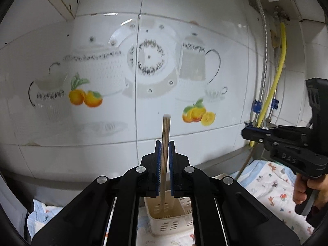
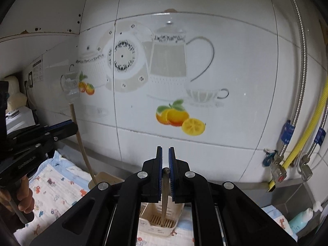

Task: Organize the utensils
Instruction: 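Lower the chopstick into the cream holder and open the left gripper, then move the left gripper back to the chopstick pile, then close the left gripper on a wooden chopstick while the right gripper closes on another, then lift both held chopsticks upright and carry them above the cream holder, then lower both chopsticks into the cream holder and open both grippers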

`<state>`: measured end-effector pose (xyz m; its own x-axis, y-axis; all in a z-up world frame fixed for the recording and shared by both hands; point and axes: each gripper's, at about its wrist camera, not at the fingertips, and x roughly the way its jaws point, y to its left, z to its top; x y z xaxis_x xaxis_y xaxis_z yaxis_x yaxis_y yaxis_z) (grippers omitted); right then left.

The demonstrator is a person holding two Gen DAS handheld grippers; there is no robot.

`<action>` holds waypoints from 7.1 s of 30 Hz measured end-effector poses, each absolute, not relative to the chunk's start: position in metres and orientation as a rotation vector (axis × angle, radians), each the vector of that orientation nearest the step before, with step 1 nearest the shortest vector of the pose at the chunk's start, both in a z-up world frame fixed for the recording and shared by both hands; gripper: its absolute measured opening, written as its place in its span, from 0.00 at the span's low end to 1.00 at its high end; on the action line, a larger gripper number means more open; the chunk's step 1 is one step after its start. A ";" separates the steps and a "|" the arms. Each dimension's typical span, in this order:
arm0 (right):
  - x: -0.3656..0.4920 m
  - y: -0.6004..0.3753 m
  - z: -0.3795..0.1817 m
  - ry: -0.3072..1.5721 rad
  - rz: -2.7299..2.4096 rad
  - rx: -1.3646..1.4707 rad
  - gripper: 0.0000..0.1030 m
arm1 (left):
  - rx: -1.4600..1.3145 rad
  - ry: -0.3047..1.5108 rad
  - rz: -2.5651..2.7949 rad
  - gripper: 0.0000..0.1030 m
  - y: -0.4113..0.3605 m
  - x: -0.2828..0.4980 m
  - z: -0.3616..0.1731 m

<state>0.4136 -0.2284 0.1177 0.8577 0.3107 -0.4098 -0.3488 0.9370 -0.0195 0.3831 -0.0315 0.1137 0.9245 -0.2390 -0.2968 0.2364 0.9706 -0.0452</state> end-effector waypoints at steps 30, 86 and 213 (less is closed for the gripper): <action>0.196 -0.272 0.001 0.574 0.391 0.016 0.33 | -0.101 0.537 -0.262 0.32 -0.014 0.213 0.029; 0.174 -0.247 -0.117 0.806 0.486 0.013 0.27 | -0.227 0.879 -0.151 0.07 -0.073 0.175 -0.127; 0.372 -0.246 0.109 0.510 0.372 -0.064 0.06 | 0.013 0.313 -0.149 0.06 -0.044 0.384 0.116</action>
<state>0.3723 -0.2461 0.1085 0.8074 0.3317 -0.4880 -0.3631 0.9312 0.0321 0.3835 -0.0439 0.1158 0.9406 -0.1440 -0.3076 0.1479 0.9889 -0.0108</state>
